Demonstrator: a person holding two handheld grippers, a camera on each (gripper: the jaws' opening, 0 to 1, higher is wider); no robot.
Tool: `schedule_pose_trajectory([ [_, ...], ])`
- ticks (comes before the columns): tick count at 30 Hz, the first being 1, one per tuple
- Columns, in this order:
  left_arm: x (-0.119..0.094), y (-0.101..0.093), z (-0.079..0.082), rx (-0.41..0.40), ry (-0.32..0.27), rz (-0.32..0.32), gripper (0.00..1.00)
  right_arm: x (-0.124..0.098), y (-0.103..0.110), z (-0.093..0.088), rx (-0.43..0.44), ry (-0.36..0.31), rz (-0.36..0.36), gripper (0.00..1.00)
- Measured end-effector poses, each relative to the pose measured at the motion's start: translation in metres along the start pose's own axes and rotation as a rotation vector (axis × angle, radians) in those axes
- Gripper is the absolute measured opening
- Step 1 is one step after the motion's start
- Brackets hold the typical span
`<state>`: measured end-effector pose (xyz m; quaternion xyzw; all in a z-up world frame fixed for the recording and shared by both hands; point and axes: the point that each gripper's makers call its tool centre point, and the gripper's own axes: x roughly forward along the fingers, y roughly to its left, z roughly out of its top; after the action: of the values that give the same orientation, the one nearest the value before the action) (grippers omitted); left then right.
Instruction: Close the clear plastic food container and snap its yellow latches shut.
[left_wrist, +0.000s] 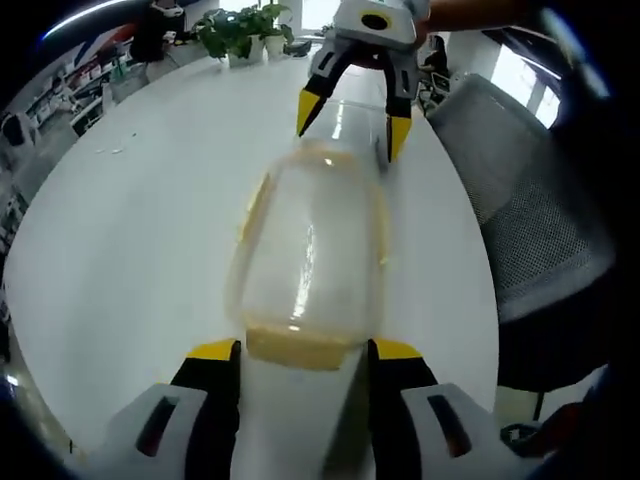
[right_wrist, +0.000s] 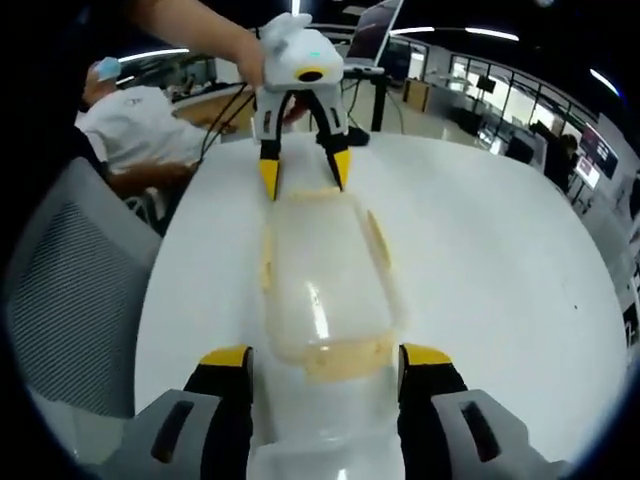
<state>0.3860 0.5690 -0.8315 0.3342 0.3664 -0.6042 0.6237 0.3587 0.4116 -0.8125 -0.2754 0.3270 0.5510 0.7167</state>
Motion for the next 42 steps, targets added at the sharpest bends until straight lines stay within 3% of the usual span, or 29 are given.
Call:
schedule_pose_trajectory([
  [10, 0.004, 0.001, -0.002, 0.082, 0.051, -0.016, 0.46, 0.006, -0.005, -0.001, -0.015, 0.028, -0.017, 0.5],
  [16, 0.006, 0.003, -0.002, 0.091, 0.06, -0.019, 0.46, 0.011, -0.005, -0.002, -0.088, 0.055, -0.018, 0.45],
  [18, 0.006, 0.003, -0.002, 0.093, 0.061, -0.019, 0.45, 0.011, -0.008, -0.002, -0.074, 0.059, -0.023, 0.43],
  [24, 0.005, 0.003, -0.002, 0.108, 0.066, -0.021, 0.45, 0.009, -0.017, -0.005, -0.075, 0.081, -0.062, 0.44],
  [32, 0.005, 0.002, -0.003, 0.116, 0.083, -0.028, 0.45, 0.007, -0.015, -0.004, -0.058, 0.089, -0.051, 0.43],
  [35, 0.005, 0.001, -0.003, 0.128, 0.086, -0.028, 0.45, 0.004, -0.011, -0.004, -0.089, 0.097, -0.041, 0.43],
  [37, 0.005, 0.0, -0.003, 0.123, 0.084, -0.029, 0.45, 0.004, -0.013, -0.009, -0.121, 0.119, -0.045, 0.42],
  [42, 0.005, 0.0, -0.003, 0.13, 0.094, -0.027, 0.44, 0.004, -0.022, -0.009, -0.11, 0.13, -0.05, 0.42],
])
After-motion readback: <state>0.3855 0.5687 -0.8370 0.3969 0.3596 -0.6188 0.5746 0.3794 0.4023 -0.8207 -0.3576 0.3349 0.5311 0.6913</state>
